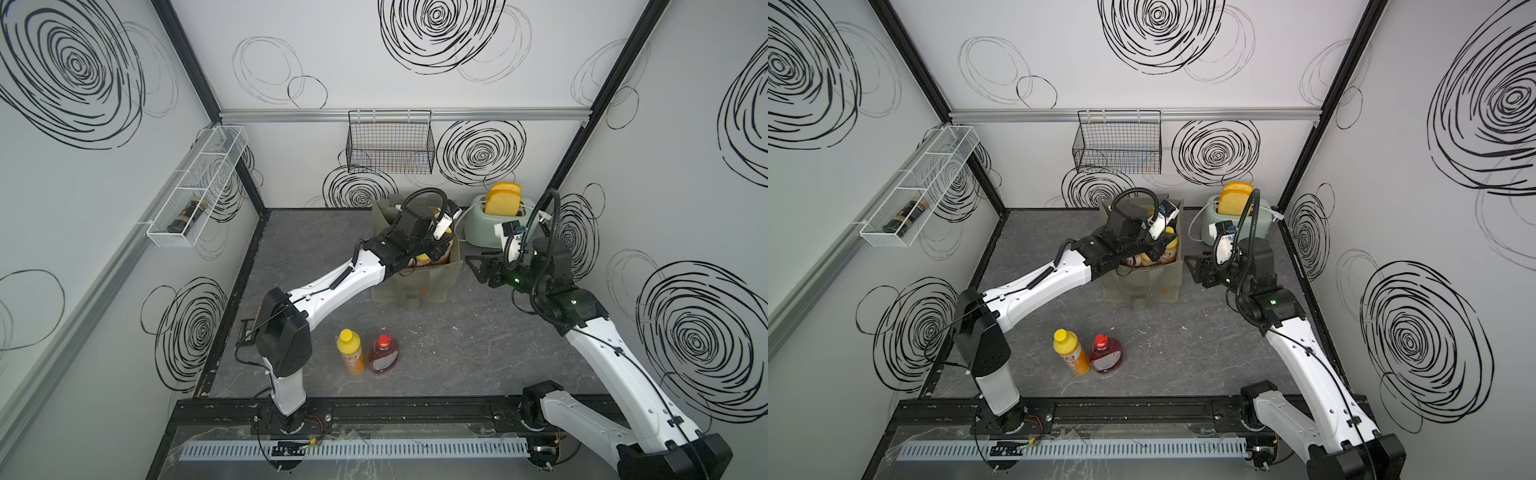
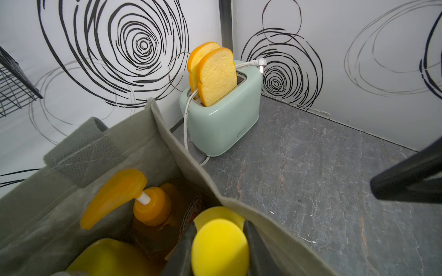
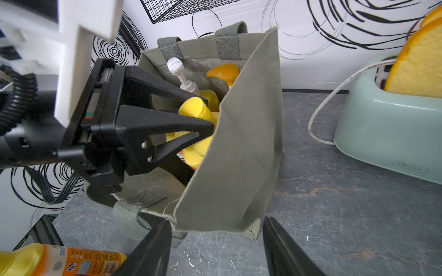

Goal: Pack dish soap into the shopping bag
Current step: Place the bottle of dish soap in the shopping bag.

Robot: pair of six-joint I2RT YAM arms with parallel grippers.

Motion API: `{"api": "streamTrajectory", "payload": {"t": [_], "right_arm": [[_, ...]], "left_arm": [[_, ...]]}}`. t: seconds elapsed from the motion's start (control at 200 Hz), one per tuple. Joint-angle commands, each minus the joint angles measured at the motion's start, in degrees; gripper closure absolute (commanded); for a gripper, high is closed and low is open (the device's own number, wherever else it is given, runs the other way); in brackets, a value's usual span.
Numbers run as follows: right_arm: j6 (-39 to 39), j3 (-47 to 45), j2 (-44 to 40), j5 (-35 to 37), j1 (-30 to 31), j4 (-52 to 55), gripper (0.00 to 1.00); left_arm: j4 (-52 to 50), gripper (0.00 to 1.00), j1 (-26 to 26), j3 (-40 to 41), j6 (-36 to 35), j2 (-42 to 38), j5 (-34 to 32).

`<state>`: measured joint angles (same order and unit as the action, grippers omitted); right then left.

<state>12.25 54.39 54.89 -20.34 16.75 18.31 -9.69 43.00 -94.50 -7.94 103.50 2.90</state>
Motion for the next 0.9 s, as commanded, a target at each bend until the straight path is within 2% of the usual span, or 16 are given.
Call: {"api": "streamTrajectory", "payload": {"t": [0.0,0.21,0.295,0.325,0.56,0.7,0.896], "right_arm": [[0.07,0.36,-0.49,-1.03,-0.27,-1.66,0.34],[-0.13,-0.06,-0.58,-0.95,-0.37,-1.69,0.34],[-0.21,-0.05,-0.49,-0.94,-0.35,-1.91,0.34],[-0.22,-0.12,-0.49,-0.99,-0.40,-1.92,0.34],[-0.35,-0.21,-0.57,-1.10,-0.44,-2.04,0.34],[-0.34,-0.27,-0.64,-1.03,-0.52,-2.01,0.34],[-0.30,-0.33,-0.76,-1.07,-0.54,-1.92,0.33]], "left_arm": [[9.20,1.00,-0.63,-2.00,0.03,-1.26,0.94],[9.26,1.00,-1.00,-2.01,0.36,1.02,1.94],[9.07,0.97,-1.17,-1.62,0.18,1.76,2.11],[9.24,0.93,-1.26,-1.44,0.20,1.96,2.11],[9.95,0.91,-2.13,-0.12,0.96,2.49,3.01],[9.77,0.79,-2.13,-0.49,1.07,2.67,3.57],[8.53,0.49,-2.13,-1.98,1.18,2.67,4.89]]}}
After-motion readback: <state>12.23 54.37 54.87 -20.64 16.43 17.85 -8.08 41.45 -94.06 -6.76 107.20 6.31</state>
